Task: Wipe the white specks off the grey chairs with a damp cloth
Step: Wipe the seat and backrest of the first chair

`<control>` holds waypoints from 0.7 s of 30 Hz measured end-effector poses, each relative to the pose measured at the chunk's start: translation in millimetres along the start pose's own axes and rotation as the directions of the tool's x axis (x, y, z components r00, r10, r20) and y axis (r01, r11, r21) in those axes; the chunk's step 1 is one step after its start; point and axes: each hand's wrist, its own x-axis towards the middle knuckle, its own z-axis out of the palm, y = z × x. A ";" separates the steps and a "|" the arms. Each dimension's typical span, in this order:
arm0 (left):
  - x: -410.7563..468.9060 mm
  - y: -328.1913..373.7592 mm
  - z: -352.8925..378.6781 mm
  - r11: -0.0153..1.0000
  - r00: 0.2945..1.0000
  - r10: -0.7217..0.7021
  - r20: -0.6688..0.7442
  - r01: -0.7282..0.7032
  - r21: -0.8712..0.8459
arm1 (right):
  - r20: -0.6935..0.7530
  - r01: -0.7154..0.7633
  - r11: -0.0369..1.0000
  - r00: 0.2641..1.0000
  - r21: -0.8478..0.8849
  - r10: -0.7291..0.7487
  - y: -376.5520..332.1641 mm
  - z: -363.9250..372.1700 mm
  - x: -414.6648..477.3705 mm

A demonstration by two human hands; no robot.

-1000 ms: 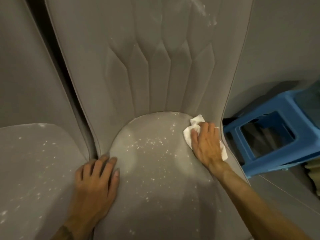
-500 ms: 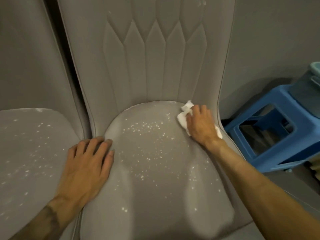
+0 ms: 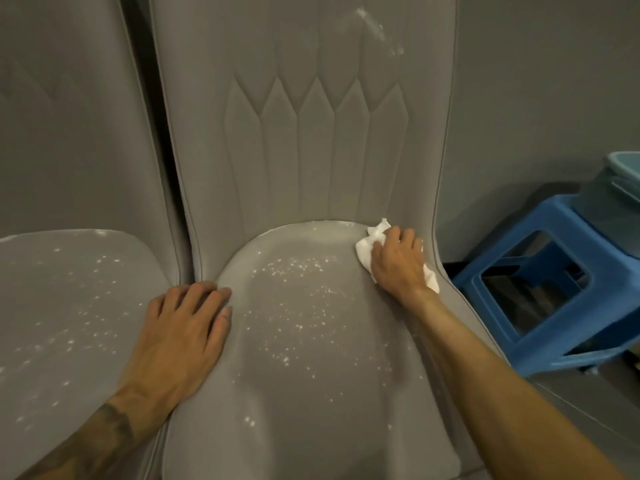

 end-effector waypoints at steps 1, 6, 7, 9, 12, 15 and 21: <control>-0.9 -0.3 1.4 1.000 1.000 0.000 0.007 0.000 -0.003 | 0.003 0.026 1.000 1.000 0.013 -0.026 -15.6 3.0 -3.3; -0.8 -4.8 3.5 1.000 1.000 -0.010 0.012 0.010 -0.009 | 0.030 0.329 0.939 0.942 0.097 -0.334 -22.8 11.6 -16.7; -1.7 -3.8 3.6 1.000 1.000 -0.008 0.021 0.008 -0.010 | 0.038 0.260 0.962 0.964 0.083 -0.264 -12.4 8.7 -9.3; -3.8 -1.5 2.1 0.999 1.000 -0.005 0.021 0.006 -0.031 | 0.037 0.057 0.998 0.998 0.010 -0.058 2.7 3.1 6.8; -2.2 -1.3 -1.8 0.999 1.000 -0.015 0.016 0.015 -0.048 | 0.016 0.028 0.997 1.000 -0.069 -0.027 -18.0 6.6 6.1; -3.5 -3.0 -2.0 0.999 1.000 -0.016 0.017 0.017 -0.048 | 0.045 0.311 0.950 0.949 0.015 -0.311 -31.2 12.7 -19.2; -0.2 -2.5 1.0 0.999 1.000 -0.020 0.007 0.020 -0.042 | 0.038 0.100 0.995 0.994 0.001 -0.100 33.2 -10.4 7.2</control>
